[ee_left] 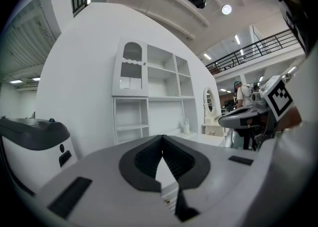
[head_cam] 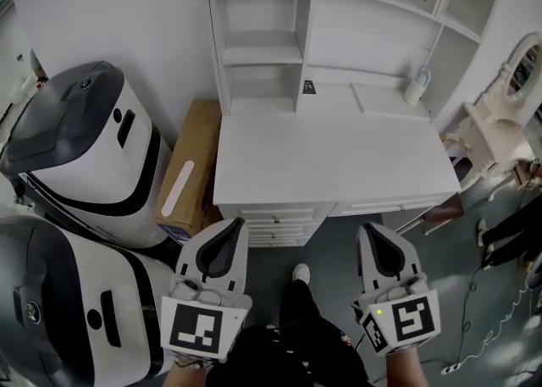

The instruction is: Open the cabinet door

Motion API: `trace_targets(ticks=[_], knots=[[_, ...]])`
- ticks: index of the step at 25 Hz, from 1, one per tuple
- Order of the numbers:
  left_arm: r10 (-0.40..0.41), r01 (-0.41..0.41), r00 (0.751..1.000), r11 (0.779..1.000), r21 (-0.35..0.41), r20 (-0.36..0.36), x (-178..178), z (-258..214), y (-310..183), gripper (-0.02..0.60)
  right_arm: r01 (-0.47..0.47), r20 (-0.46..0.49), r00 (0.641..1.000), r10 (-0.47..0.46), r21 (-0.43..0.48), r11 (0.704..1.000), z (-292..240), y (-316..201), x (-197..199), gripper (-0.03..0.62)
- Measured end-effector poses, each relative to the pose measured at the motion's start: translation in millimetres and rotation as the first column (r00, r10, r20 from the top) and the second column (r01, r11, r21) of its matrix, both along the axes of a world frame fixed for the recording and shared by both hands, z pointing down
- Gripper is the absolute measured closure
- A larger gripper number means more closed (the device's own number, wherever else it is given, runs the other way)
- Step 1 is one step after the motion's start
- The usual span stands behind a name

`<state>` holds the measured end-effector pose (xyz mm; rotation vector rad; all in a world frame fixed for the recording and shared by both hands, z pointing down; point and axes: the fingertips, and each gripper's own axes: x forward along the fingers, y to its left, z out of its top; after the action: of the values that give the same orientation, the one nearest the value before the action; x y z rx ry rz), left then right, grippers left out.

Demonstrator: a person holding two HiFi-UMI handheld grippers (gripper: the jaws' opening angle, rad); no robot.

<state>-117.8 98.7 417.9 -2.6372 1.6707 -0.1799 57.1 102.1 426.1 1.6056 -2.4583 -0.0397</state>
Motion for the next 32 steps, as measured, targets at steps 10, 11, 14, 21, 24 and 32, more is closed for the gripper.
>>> trace_targets(ticks=[10, 11, 14, 21, 24, 32], knots=[[-0.053, 0.053, 0.999, 0.999, -0.008, 0.003, 22, -1, -76, 0.58, 0.088, -0.005, 0.996, -0.088, -0.005, 0.996, -2, -90, 9, 0.594], [-0.06, 0.06, 0.998, 0.998, -0.011, 0.0, 24, -1, -85, 0.58, 0.095, -0.006, 0.995, -0.095, -0.007, 0.995, -2, -100, 11, 0.594], [-0.075, 0.075, 0.997, 0.997, -0.02, 0.002, 34, 0, -113, 0.58, 0.113, -0.007, 0.994, -0.113, -0.016, 0.994, -1, -130, 19, 0.594], [-0.095, 0.095, 0.995, 0.995, -0.027, 0.007, 59, 0, -178, 0.58, 0.151, -0.001, 0.989, -0.151, -0.03, 0.988, 2, -201, 38, 0.594], [-0.108, 0.108, 0.994, 0.993, -0.037, 0.007, 69, 1, -203, 0.58, 0.173, -0.005, 0.985, -0.174, -0.033, 0.984, 1, -228, 45, 0.594], [-0.144, 0.144, 0.99, 0.987, -0.066, -0.001, 84, 9, -245, 0.58, 0.226, -0.006, 0.974, -0.227, -0.044, 0.973, 1, -271, 52, 0.594]])
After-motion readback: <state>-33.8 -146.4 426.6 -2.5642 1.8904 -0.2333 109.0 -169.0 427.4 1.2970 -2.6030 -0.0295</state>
